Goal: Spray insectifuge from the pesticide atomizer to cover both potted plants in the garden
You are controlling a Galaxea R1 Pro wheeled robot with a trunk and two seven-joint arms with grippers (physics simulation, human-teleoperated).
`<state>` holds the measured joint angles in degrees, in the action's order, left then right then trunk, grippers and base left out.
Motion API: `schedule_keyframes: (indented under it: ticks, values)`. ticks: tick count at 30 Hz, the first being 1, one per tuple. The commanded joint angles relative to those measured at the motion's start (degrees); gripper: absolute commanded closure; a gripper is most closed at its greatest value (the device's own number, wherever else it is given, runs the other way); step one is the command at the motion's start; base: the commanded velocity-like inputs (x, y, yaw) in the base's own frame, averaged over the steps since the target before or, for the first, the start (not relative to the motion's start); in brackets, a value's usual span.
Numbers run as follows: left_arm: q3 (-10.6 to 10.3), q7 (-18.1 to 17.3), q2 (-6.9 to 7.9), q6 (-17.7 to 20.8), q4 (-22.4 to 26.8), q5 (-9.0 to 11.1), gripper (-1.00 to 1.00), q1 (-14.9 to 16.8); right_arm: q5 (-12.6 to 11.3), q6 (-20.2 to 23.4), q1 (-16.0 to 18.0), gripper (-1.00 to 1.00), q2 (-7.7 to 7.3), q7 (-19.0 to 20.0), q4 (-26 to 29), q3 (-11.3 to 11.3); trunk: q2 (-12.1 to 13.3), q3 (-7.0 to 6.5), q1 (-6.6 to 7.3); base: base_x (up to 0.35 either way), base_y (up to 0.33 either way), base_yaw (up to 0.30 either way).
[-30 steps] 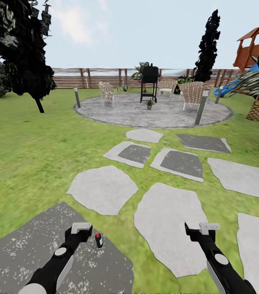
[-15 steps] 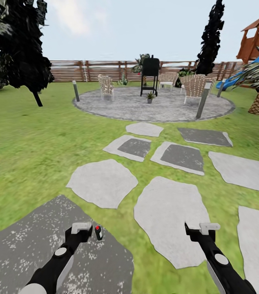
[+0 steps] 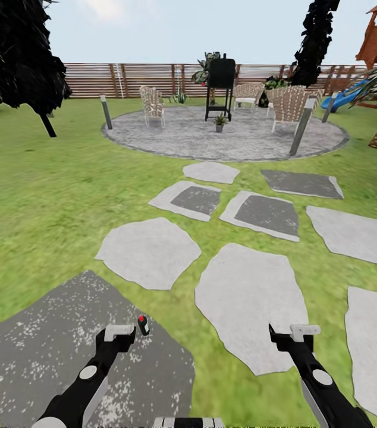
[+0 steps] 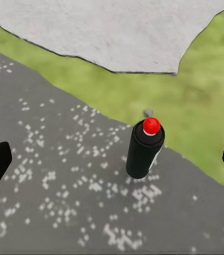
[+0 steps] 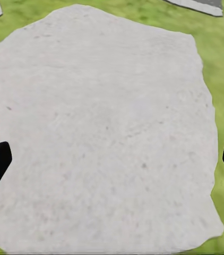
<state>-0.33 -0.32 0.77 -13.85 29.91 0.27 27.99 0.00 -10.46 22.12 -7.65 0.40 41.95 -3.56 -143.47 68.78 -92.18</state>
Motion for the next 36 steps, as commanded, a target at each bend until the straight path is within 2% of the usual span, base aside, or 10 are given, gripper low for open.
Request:
schedule_keyframes:
  ticks: [1, 10, 19, 36]
  values:
    - [-0.03, -0.03, 0.02, -0.24, -0.05, 0.02, -1.0, 0.03, 0.0, -0.17, 0.02, -1.0, 0.01, 0.04, -0.03, -0.05, -0.03, 0.36, -0.01, 0.0, 0.0, 0.0]
    - [-0.11, -0.03, 0.02, -0.47, -0.11, 0.04, -1.0, 0.05, 0.0, -0.17, 0.02, -1.0, 0.01, 0.04, -0.03, -0.05, -0.15, 3.18, -0.24, 0.0, 0.0, 0.0]
    - [0.06, 0.04, -0.04, -0.86, -0.19, -0.13, -1.0, 0.05, 0.0, -0.23, 0.02, -1.0, 0.06, 0.04, -0.03, 0.03, -0.15, 3.93, -0.24, 0.021, -0.009, 0.0]
    - [0.12, 0.13, 0.05, -1.09, -0.11, -0.08, -1.0, 0.05, 0.0, -0.27, 0.02, -1.0, 0.09, 0.05, -0.03, 0.04, -0.15, 4.02, -0.24, 0.204, -0.139, 0.0]
